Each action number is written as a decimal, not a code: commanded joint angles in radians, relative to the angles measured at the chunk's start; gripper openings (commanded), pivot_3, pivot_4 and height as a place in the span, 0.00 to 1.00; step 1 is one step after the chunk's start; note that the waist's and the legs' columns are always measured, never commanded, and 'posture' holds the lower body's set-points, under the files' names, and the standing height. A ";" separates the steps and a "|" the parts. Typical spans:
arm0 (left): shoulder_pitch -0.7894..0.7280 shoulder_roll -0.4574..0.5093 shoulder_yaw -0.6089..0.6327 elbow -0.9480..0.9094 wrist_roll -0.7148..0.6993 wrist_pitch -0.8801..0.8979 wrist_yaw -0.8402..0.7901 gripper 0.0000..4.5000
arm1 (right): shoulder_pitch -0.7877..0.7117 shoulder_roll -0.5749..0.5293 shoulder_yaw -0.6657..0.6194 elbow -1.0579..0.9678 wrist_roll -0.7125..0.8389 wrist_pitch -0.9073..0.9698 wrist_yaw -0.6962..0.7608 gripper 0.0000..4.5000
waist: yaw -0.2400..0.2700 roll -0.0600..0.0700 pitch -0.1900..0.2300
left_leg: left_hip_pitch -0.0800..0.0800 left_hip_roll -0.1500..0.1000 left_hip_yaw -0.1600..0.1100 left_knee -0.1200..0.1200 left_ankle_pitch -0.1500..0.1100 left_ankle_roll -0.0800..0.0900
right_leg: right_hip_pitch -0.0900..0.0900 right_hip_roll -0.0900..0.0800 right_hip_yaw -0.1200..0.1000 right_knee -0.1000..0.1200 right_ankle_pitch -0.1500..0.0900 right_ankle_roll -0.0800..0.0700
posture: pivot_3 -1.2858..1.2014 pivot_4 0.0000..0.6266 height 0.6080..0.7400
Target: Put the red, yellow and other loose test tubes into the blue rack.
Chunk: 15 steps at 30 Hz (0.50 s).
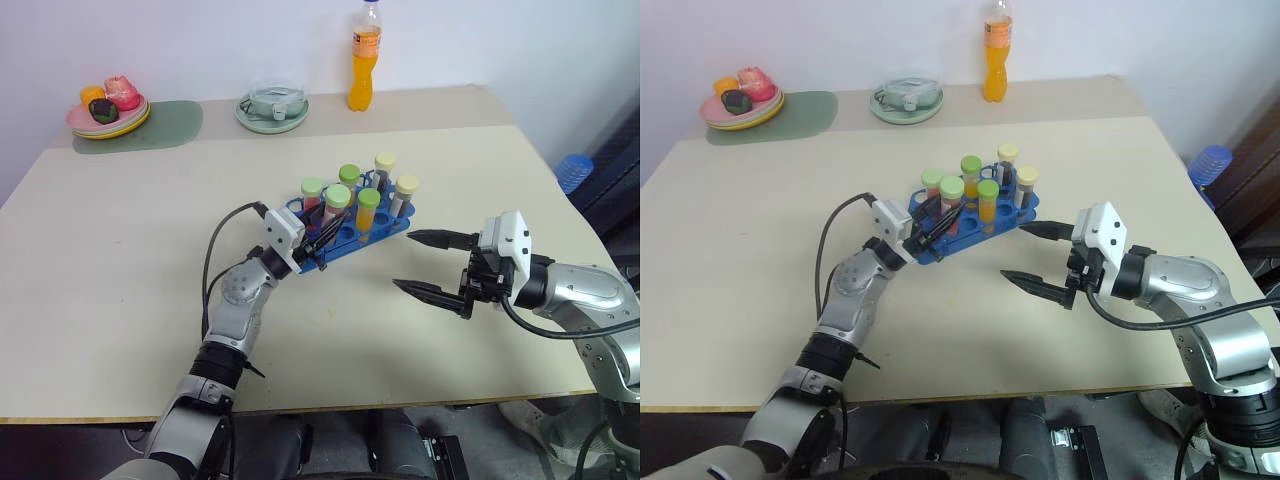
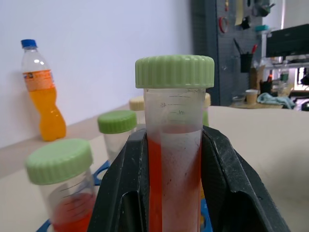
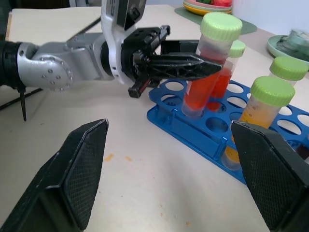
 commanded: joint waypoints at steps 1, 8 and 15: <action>0.007 -0.014 -0.008 -0.002 -0.023 -0.016 -0.064 0.25 | -0.018 -0.014 -0.029 -0.047 0.021 0.002 -0.009 0.92 | 0.000 0.000 0.000 | 0.000 0.000 0.000 0.000 0.000 0.000 | 0.000 0.000 0.000 0.000 0.000 0.000 | 0.52 0.24 1.00; -0.007 -0.032 0.021 0.046 -0.026 0.005 -0.069 0.25 | -0.009 -0.010 -0.030 -0.055 0.023 -0.003 -0.020 0.92 | 0.001 0.000 0.000 | 0.000 0.000 0.000 0.000 0.000 0.000 | 0.000 0.000 0.000 0.000 0.000 0.000 | 0.52 0.24 1.00; 0.003 -0.033 0.050 0.022 -0.030 0.036 -0.077 0.85 | -0.007 0.006 -0.021 -0.061 0.021 -0.008 -0.045 0.92 | -0.001 0.000 0.000 | 0.000 0.000 0.000 0.000 0.000 0.000 | 0.000 0.000 0.000 0.000 0.000 0.000 | 0.52 0.24 1.00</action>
